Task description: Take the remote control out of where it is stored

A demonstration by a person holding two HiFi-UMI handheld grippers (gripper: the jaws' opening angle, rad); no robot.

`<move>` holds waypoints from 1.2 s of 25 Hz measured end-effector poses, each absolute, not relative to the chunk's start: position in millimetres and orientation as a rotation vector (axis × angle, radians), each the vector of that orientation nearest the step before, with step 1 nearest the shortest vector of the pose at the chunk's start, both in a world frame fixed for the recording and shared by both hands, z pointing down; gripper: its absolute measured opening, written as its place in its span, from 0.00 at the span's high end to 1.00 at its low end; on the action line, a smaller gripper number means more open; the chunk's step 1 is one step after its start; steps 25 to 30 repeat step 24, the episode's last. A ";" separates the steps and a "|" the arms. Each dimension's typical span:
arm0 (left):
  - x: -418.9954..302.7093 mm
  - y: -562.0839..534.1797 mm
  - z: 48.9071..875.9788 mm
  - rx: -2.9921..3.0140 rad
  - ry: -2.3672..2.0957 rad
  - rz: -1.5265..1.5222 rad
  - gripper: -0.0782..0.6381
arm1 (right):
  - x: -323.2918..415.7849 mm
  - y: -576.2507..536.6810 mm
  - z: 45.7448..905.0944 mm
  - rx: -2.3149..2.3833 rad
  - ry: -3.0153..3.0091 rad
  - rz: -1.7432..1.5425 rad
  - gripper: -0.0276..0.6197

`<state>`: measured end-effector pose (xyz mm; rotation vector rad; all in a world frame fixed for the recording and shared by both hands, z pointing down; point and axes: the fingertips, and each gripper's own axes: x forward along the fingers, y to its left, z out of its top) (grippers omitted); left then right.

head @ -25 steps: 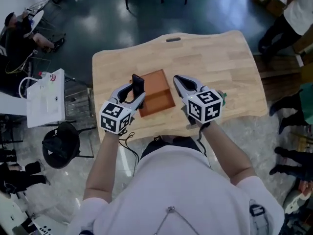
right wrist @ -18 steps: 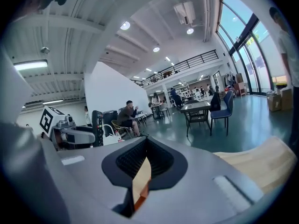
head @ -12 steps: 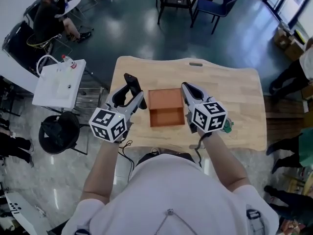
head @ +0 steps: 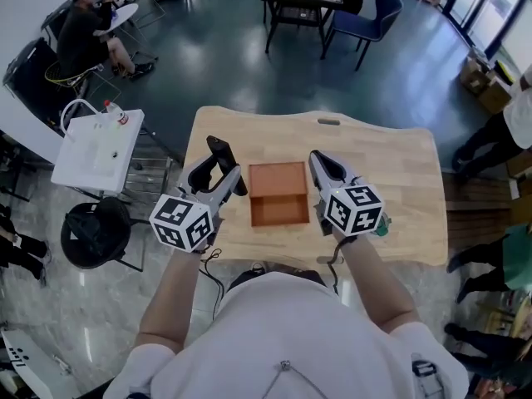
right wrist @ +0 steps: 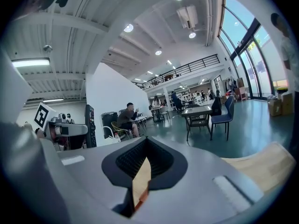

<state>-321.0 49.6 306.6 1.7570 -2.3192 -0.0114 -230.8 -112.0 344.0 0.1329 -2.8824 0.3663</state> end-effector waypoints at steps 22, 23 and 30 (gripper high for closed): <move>-320.9 46.6 319.4 1.758 -2.291 -0.020 0.58 | -229.2 -108.3 350.0 0.154 -2.878 0.386 0.92; -320.9 46.5 320.6 1.758 -2.290 -0.021 0.58 | -229.3 -108.1 351.1 0.154 -2.877 0.386 0.92; -320.9 46.5 321.8 1.758 -2.289 -0.021 0.58 | -229.5 -107.8 352.3 0.154 -2.876 0.387 0.92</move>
